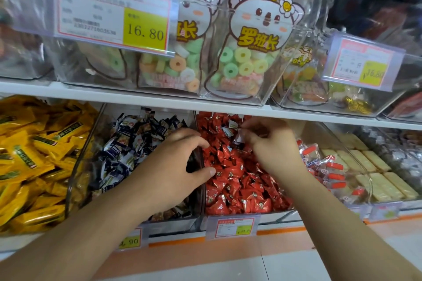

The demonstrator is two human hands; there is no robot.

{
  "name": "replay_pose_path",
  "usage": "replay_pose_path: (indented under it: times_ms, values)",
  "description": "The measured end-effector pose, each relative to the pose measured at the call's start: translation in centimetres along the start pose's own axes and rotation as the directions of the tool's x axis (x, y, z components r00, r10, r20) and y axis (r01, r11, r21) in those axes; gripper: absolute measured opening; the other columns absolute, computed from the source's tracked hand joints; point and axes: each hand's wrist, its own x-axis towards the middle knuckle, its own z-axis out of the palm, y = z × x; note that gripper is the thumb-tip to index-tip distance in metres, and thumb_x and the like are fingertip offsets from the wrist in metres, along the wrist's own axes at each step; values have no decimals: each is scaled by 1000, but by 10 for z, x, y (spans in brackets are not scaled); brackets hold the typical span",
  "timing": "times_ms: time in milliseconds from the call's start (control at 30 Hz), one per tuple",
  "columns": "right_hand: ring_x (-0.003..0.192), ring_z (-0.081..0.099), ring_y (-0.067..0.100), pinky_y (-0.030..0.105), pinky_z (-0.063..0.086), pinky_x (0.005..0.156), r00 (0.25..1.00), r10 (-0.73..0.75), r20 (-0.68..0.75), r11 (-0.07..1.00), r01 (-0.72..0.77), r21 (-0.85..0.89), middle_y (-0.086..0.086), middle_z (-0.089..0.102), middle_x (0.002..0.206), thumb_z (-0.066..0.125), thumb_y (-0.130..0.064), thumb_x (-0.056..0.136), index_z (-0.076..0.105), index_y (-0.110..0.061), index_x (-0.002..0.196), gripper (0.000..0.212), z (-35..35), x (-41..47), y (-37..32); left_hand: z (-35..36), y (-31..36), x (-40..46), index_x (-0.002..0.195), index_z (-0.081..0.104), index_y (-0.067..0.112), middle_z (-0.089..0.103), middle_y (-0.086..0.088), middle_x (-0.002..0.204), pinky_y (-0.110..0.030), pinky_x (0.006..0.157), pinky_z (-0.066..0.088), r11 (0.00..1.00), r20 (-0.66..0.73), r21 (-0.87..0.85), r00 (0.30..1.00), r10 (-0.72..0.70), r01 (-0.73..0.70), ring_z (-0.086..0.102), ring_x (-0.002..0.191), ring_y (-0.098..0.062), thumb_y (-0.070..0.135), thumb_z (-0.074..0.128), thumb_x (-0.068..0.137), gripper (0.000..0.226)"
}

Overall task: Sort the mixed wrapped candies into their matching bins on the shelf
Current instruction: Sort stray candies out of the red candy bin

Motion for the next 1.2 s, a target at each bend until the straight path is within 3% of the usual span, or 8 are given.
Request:
replay_pose_path:
  times_ms: [133, 300, 400, 500, 667, 867, 1100, 1200]
  values:
    - [76, 72, 18, 26, 58, 71, 986, 79, 147, 872, -140, 469, 7, 78, 87, 76, -4, 90, 75, -9, 94, 7, -4, -18, -33, -7, 5, 2, 135, 54, 45, 57, 29, 126, -21, 88, 47, 995, -182, -103, 983, -2, -18, 55, 109, 7, 57, 70, 87, 52]
    - [80, 73, 23, 35, 62, 75, 936, -32, 350, 821, -175, 543, 14, 77, 88, 71, 0, 92, 72, 3, 102, 10, 8, -28, -40, -15, 10, 0, 101, 73, 39, 73, 24, 91, -28, 82, 57, 956, -226, -290, 974, -33, -35, 69, 90, 4, 45, 78, 85, 18]
    - [92, 75, 20, 35, 62, 86, 960, 27, 278, 897, -146, 417, 8, 78, 95, 73, -7, 94, 76, -9, 105, 12, 6, -23, -33, -23, 1, -2, 91, 74, 38, 72, 23, 82, -24, 74, 58, 988, -278, -151, 957, -83, 42, 68, 79, 4, 43, 77, 88, 7]
    - [90, 72, 11, 22, 56, 81, 992, 15, 123, 988, -34, 153, 1, 77, 93, 72, -7, 93, 75, -17, 102, 14, 8, -10, -12, -30, -8, -2, 115, 67, 35, 71, 18, 104, -32, 73, 60, 994, -276, 56, 958, -74, 93, 68, 75, -2, 47, 67, 93, 25]
    - [93, 64, 5, 22, 50, 89, 996, -48, 69, 982, 60, -178, -8, 72, 103, 74, -23, 91, 71, -20, 109, 19, 25, 20, 14, -18, -8, -2, 151, 38, 43, 38, 19, 156, -28, 111, 39, 995, -44, 100, 999, -20, 24, 44, 136, -6, 61, 56, 95, 61]
    - [107, 64, 21, 21, 37, 82, 992, -20, 128, 862, 82, -500, -2, 71, 112, 69, -37, 92, 68, -22, 118, 30, 52, 50, 29, -2, -9, 3, 154, 31, 45, 24, 29, 159, -19, 112, 28, 998, 29, 61, 999, 19, -21, 30, 141, 4, 65, 49, 96, 65]
    - [92, 68, 14, 22, 45, 75, 996, -16, 85, 883, 54, -466, -8, 75, 96, 76, -35, 87, 75, -26, 98, 14, 55, 53, 36, -2, -12, 1, 152, 32, 45, 21, 32, 157, -22, 115, 29, 999, 40, 43, 999, 15, -16, 30, 141, 5, 65, 48, 96, 62]
    - [96, 68, 13, 18, 42, 77, 994, -11, 110, 875, 63, -479, -7, 76, 105, 75, -30, 88, 76, -27, 105, 18, 54, 51, 33, -1, -13, 1, 152, 33, 45, 21, 32, 158, -25, 116, 32, 999, 34, 38, 999, 19, -20, 31, 142, 5, 66, 48, 96, 61]
